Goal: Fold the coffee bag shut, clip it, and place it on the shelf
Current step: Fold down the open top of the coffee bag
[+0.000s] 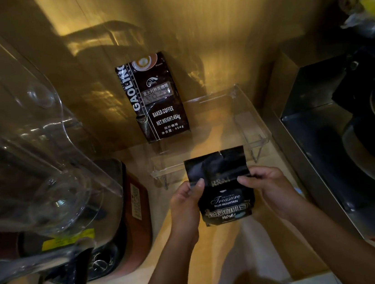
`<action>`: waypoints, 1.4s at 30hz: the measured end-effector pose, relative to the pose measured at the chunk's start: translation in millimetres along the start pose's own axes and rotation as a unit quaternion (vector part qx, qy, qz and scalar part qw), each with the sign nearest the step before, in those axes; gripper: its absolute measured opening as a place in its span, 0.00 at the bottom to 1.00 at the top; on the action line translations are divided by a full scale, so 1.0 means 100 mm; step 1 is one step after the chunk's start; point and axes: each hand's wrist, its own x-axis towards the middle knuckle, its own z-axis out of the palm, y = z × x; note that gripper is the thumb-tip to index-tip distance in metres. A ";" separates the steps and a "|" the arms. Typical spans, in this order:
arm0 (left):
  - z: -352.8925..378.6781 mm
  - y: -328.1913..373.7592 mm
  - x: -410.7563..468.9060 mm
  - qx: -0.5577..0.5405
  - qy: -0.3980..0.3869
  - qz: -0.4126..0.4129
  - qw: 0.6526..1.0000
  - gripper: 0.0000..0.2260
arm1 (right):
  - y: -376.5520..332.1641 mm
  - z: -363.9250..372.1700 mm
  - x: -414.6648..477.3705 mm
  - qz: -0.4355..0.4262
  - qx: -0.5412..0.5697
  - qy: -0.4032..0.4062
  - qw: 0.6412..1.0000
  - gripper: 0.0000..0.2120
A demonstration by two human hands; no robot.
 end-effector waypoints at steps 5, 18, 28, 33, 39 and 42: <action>0.04 -0.02 0.03 0.051 -0.053 0.004 0.997 0.12 | 0.06 0.06 0.00 0.022 -0.075 -0.015 0.997 0.12; 0.04 0.05 0.09 0.041 -0.012 0.011 0.999 0.13 | 0.02 0.15 -0.04 0.043 0.002 0.021 0.999 0.14; 0.00 0.02 0.04 0.018 0.068 0.028 0.997 0.14 | -0.04 0.19 -0.03 -0.073 -0.086 0.097 0.989 0.19; 0.00 -0.03 0.01 0.033 0.059 0.051 0.996 0.12 | 0.06 0.18 -0.16 -0.138 -0.177 0.104 0.969 0.21; -0.09 -0.04 -0.01 0.217 -0.003 0.102 0.971 0.16 | 0.06 0.14 -0.17 -0.179 -0.257 0.071 0.947 0.18; -0.12 -0.03 -0.04 0.260 0.011 0.143 0.955 0.17 | 0.06 0.12 -0.17 -0.174 -0.243 0.079 0.951 0.15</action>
